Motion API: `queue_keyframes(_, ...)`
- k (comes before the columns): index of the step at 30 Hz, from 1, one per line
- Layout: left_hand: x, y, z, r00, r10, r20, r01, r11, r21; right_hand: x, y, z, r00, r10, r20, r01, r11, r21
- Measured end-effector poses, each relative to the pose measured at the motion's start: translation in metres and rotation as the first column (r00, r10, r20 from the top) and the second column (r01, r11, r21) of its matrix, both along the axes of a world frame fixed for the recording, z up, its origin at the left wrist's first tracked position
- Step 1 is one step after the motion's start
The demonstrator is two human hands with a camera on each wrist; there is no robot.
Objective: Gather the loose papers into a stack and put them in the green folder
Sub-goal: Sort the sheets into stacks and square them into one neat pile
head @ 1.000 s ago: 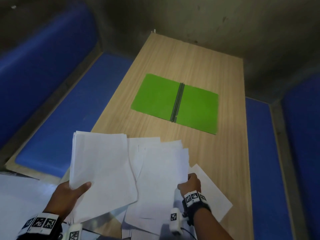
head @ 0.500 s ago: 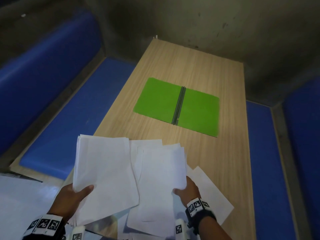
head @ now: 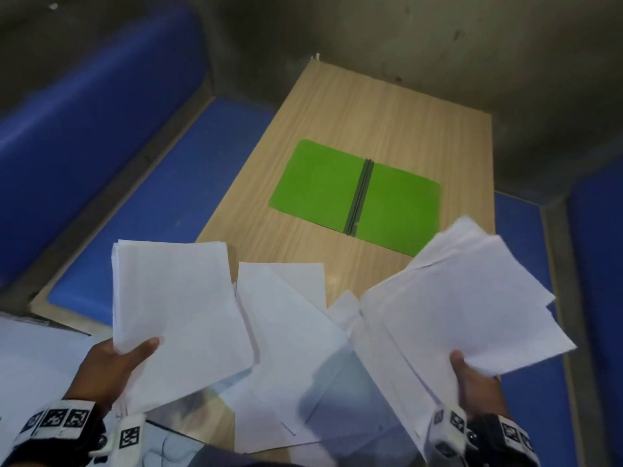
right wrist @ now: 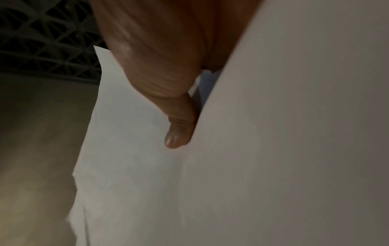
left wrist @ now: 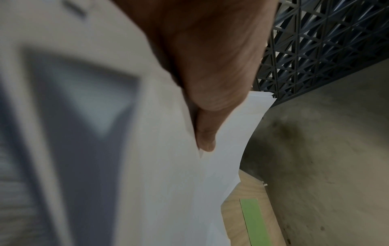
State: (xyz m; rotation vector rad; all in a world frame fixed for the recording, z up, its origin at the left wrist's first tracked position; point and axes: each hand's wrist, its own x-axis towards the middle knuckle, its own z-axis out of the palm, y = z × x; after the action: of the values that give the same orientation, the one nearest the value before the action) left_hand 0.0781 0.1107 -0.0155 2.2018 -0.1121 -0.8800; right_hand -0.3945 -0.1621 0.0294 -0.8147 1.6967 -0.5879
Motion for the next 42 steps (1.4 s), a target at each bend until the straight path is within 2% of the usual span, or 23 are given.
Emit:
queue_keyframes(3, -0.001, 0.002, 0.001, 1.0, 0.01, 0.003, -0.01, 1.0, -0.021, 0.019, -0.004, 0.011, 0.996, 0.094, 0.011, -0.093, 0.995, -0.036)
queue_keyframes(6, -0.004, 0.003, 0.001, 1.0, 0.004, -0.008, -0.004, 0.999, -0.037, 0.061, -0.017, -0.007, 0.932, 0.355, -0.079, -0.359, 0.932, -0.046)
queue_keyframes(8, -0.008, 0.003, 0.001, 1.0, -0.006, -0.01, 0.006, 1.0, -0.027, 0.094, -0.026, -0.029, 0.815, 0.567, -0.119, -0.569, 0.822, 0.021)
queue_keyframes(10, -0.011, 0.003, 0.0, 1.0, -0.013, -0.007, 0.013, 1.0, -0.014, 0.128, -0.028, -0.049, 0.613, 0.76, -0.217, -0.76, 0.642, 0.102)
queue_keyframes(12, -0.012, 0.004, -0.002, 1.0, -0.008, -0.011, 0.008, 1.0, -0.015, 0.157, -0.027, -0.066, 0.39, 0.849, -0.358, -0.859, 0.475, 0.19)
queue_keyframes(14, -0.012, 0.005, -0.004, 1.0, 0.011, -0.023, -0.012, 1.0, -0.022, 0.177, -0.024, -0.076, 0.298, 0.864, -0.406, -0.872, 0.419, 0.253)
queue_keyframes(16, -0.012, 0.007, -0.006, 0.999, 0.032, -0.034, -0.033, 0.999, -0.025, 0.19, -0.022, -0.078, 0.258, 0.874, -0.412, -0.868, 0.397, 0.299)
queue_keyframes(22, -0.012, 0.007, -0.004, 0.997, 0.06, -0.054, -0.062, 0.998, -0.031, 0.19, -0.018, -0.081, 0.266, 0.894, -0.36, -0.859, 0.39, 0.333)
queue_keyframes(28, -0.008, 0.002, 0.001, 0.998, 0.041, -0.043, -0.041, 0.999, -0.007, 0.191, -0.009, -0.087, 0.402, 0.869, -0.29, -0.833, 0.478, 0.279)
queue_keyframes(31, -0.005, 0.001, 0.002, 0.999, 0.03, -0.033, -0.03, 1.0, -0.001, 0.194, -0.007, -0.09, 0.406, 0.854, -0.325, -0.807, 0.502, 0.311)
queue_keyframes(34, -0.005, 0.003, 0.006, 0.999, 0.035, -0.025, -0.036, 0.999, -0.009, 0.195, -0.006, -0.087, 0.438, 0.822, -0.365, -0.794, 0.544, 0.271)
queue_keyframes(38, 0.004, 0.009, 0.012, 0.995, 0.096, -0.035, -0.098, 0.994, -0.047, 0.177, -0.013, -0.073, 0.573, 0.772, -0.274, -0.78, 0.617, 0.107)
queue_keyframes(42, 0.015, 0.012, 0.024, 0.978, 0.206, -0.036, -0.208, 0.972, -0.111, 0.133, -0.026, -0.046, 0.76, 0.635, -0.139, -0.646, 0.762, -0.051)
